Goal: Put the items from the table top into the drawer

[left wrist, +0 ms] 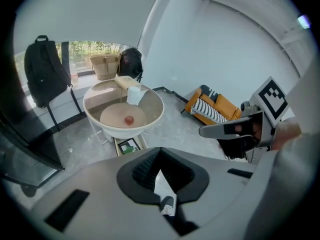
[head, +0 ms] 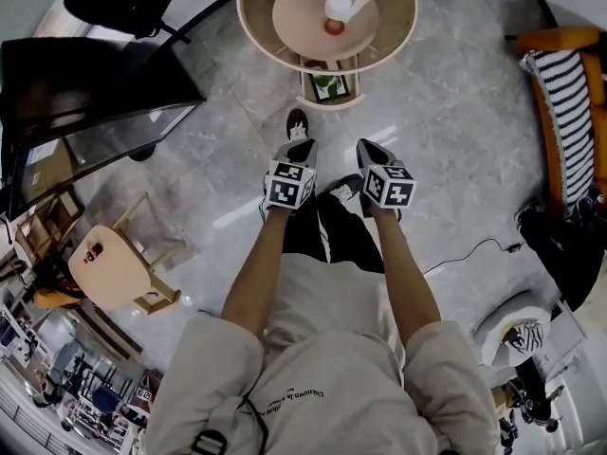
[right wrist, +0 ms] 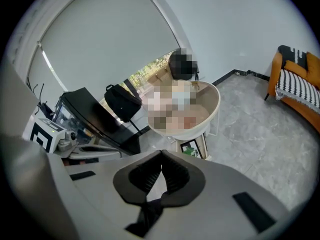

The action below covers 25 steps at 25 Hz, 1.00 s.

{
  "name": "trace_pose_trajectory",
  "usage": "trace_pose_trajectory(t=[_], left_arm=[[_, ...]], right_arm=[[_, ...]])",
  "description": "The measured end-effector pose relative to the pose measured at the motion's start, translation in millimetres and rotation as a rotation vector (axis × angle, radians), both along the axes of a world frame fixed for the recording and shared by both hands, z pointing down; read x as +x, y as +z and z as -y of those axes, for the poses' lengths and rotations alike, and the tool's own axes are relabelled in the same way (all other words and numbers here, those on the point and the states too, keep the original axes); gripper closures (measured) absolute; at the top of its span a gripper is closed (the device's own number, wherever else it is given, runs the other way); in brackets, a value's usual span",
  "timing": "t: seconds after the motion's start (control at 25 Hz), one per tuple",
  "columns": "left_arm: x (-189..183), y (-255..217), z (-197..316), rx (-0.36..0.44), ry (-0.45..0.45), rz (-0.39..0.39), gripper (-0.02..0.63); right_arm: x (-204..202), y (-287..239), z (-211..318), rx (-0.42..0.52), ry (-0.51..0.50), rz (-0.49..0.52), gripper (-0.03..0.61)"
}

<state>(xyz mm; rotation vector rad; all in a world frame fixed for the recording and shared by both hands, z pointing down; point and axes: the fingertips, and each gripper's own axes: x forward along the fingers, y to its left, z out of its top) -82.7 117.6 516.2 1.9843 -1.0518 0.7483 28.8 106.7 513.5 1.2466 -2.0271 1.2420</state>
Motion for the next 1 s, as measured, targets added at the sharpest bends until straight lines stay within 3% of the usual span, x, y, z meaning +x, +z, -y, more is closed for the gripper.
trace_pose_trajectory(t=[0.4, 0.8, 1.0], left_arm=[[-31.3, 6.7, 132.4, 0.034, -0.033, -0.052, 0.592], [-64.2, 51.1, 276.1, 0.029, 0.060, -0.056, 0.592], [-59.9, 81.9, 336.4, 0.039, 0.053, -0.114, 0.592]], right_arm=[[-19.7, 17.9, 139.6, 0.016, 0.093, 0.018, 0.545], [-51.3, 72.4, 305.9, 0.079, 0.040, -0.067, 0.543], [-55.9, 109.8, 366.6, 0.068, 0.053, -0.035, 0.541]])
